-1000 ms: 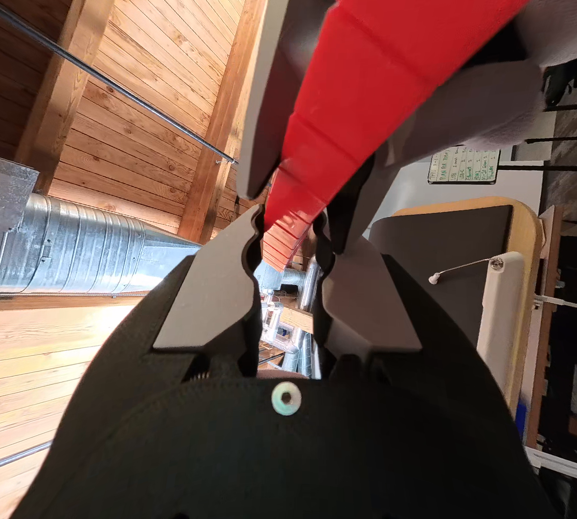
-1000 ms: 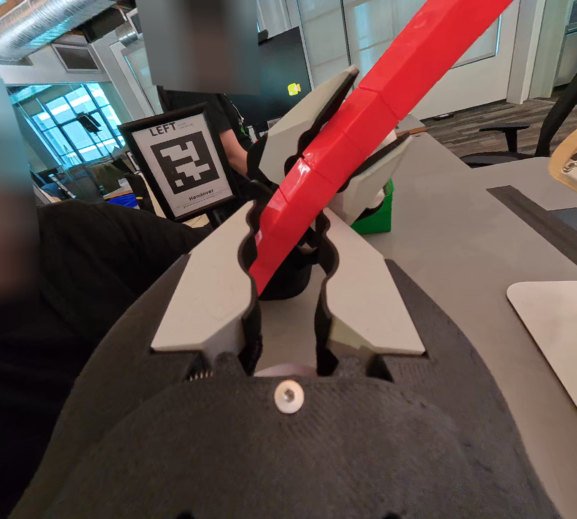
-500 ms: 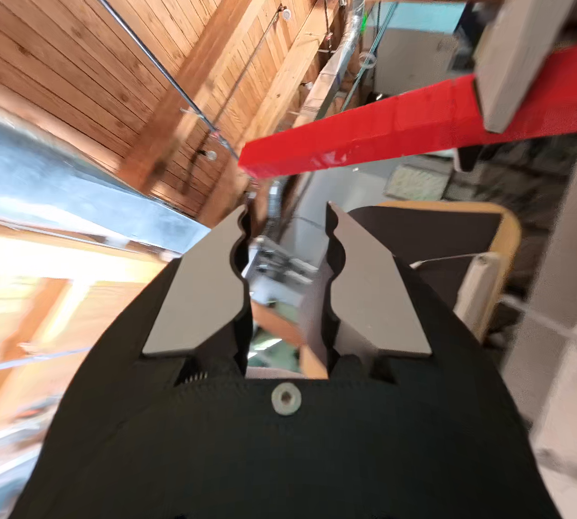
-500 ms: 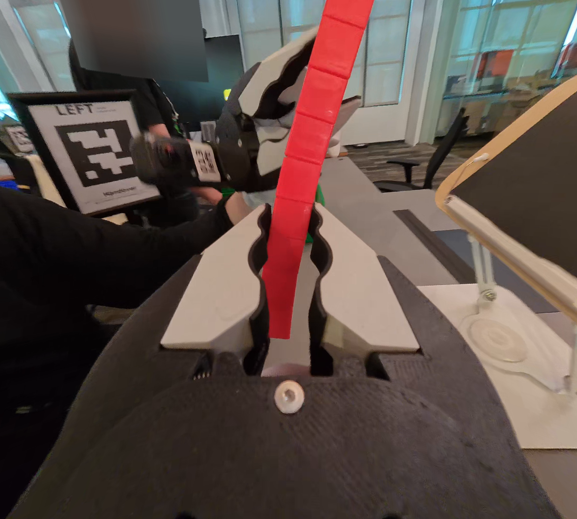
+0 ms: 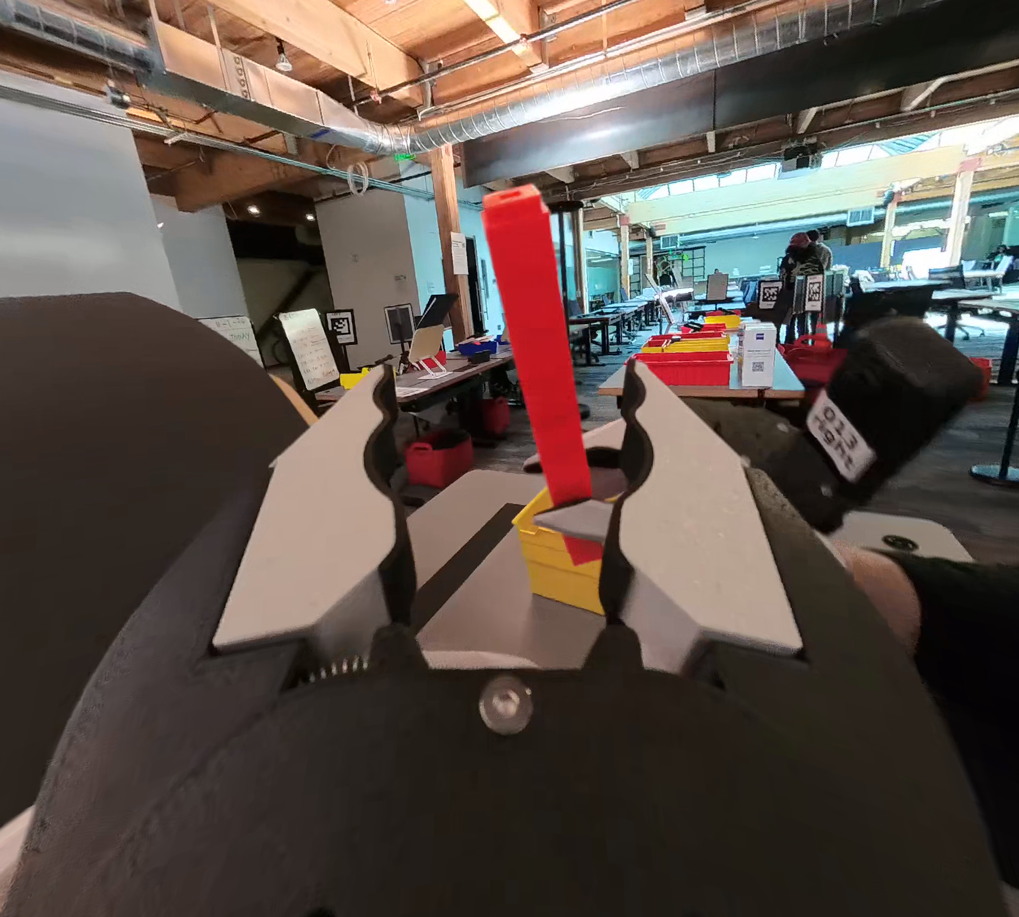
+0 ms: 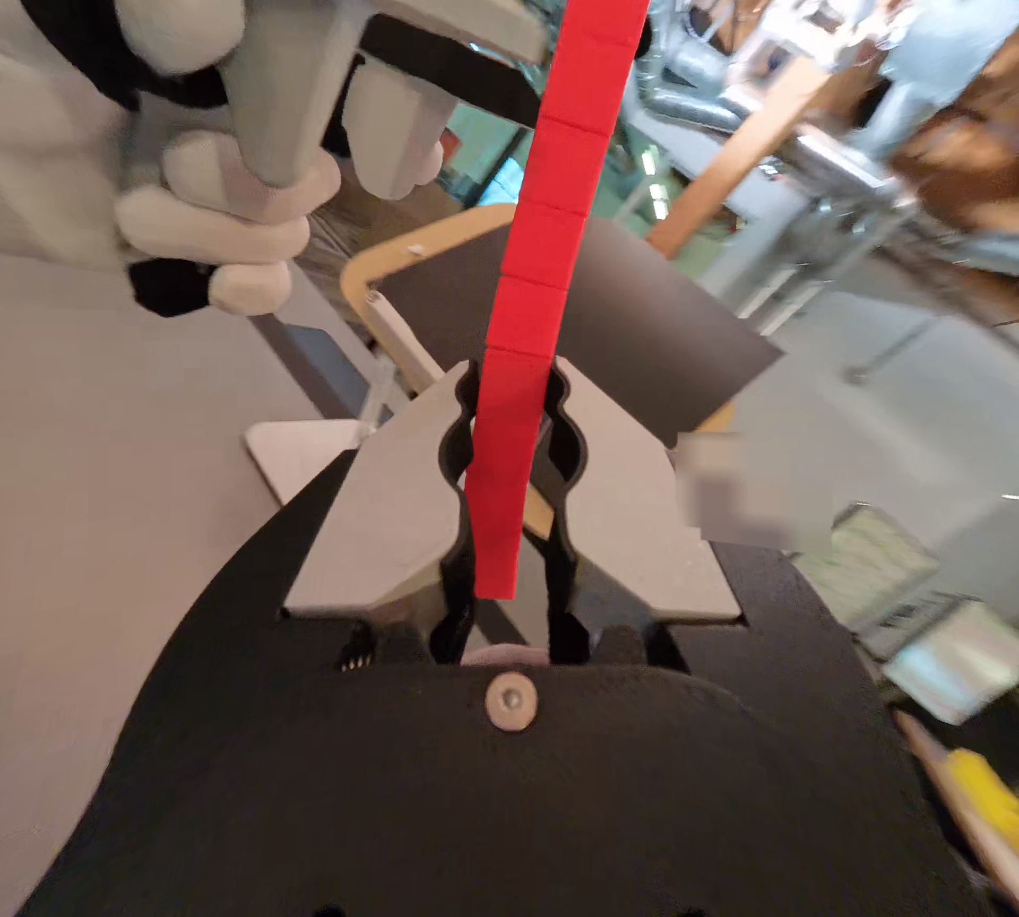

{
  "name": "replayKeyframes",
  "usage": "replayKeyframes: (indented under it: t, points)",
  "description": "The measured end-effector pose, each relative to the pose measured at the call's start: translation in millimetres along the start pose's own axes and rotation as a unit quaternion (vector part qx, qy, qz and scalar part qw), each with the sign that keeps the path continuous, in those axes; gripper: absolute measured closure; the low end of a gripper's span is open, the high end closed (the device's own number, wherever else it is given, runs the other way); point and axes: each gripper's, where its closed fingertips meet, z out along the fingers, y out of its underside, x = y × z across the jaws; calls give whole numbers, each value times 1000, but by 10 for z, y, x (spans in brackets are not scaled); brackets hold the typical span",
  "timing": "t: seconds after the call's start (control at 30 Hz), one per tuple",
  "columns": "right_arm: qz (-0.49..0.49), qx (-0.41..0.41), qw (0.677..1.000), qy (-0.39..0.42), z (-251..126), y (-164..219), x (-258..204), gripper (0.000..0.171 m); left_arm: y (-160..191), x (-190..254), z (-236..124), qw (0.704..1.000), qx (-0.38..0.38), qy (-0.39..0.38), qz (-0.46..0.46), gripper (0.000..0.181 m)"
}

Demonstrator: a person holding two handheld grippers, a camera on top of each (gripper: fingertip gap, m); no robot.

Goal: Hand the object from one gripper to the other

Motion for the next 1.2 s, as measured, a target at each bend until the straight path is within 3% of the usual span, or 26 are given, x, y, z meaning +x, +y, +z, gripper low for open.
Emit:
replayKeyframes:
  t: [0.17,0.27,0.47,0.53,0.63,0.77,0.87,1.0,1.2]
  points:
    - [-96,-23,993,68,25,4,-54,150,130,71,115,999,13,-40,-12,121]
    - [-102,-19,992,72,30,-12,-94,150,152,103,113,999,28,-44,-11,155]
    - [-98,-17,993,58,58,-3,-146,149,157,116,96,999,32,-27,-31,160]
    - [-116,6,993,32,57,-48,-244,140,150,115,86,999,29,-25,-21,161]
    - [-95,35,995,6,48,-97,-275,111,76,106,36,1000,29,-10,-4,161]
    - [-70,55,995,-48,11,-128,-332,105,-1,186,-36,999,11,45,14,160]
    - [1,76,988,-135,-52,-195,-476,110,11,398,-104,992,-13,125,31,161]
    - [141,108,943,-282,-222,-325,-669,116,63,719,-256,971,-38,230,54,161]
    - [169,117,890,-407,-453,-369,-1011,120,157,1169,-430,934,-60,347,58,161]
